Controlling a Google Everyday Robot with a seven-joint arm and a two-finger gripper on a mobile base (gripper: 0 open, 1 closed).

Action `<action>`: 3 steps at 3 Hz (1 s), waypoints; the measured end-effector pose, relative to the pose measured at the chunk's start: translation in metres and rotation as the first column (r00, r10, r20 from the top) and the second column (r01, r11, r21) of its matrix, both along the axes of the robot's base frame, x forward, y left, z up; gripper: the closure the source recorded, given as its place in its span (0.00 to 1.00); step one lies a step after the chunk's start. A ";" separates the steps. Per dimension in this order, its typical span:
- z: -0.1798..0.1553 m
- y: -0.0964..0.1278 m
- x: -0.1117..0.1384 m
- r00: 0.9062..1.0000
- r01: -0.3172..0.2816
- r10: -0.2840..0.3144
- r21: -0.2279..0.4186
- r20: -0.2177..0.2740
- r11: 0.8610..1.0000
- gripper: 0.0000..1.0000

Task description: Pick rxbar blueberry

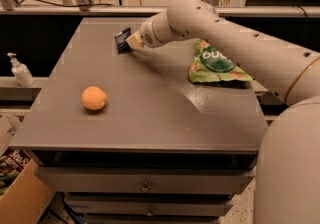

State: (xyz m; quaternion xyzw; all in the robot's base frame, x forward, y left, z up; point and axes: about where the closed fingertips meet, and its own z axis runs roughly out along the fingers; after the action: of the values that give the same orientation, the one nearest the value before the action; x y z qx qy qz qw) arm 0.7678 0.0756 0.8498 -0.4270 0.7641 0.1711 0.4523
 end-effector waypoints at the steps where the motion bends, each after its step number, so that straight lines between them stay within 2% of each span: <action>1: 0.017 -0.005 -0.006 0.999 -0.024 0.023 0.026 0.031 0.999 1.00; 3: 0.062 -0.018 -0.025 0.991 -0.102 0.096 0.061 0.091 0.993 1.00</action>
Offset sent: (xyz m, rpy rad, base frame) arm -0.0243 -0.0239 0.0714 0.0762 -0.1093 0.1033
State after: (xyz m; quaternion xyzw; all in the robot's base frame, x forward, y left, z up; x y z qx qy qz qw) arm 0.7428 0.0575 0.9114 -0.4565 0.7152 0.1994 0.4902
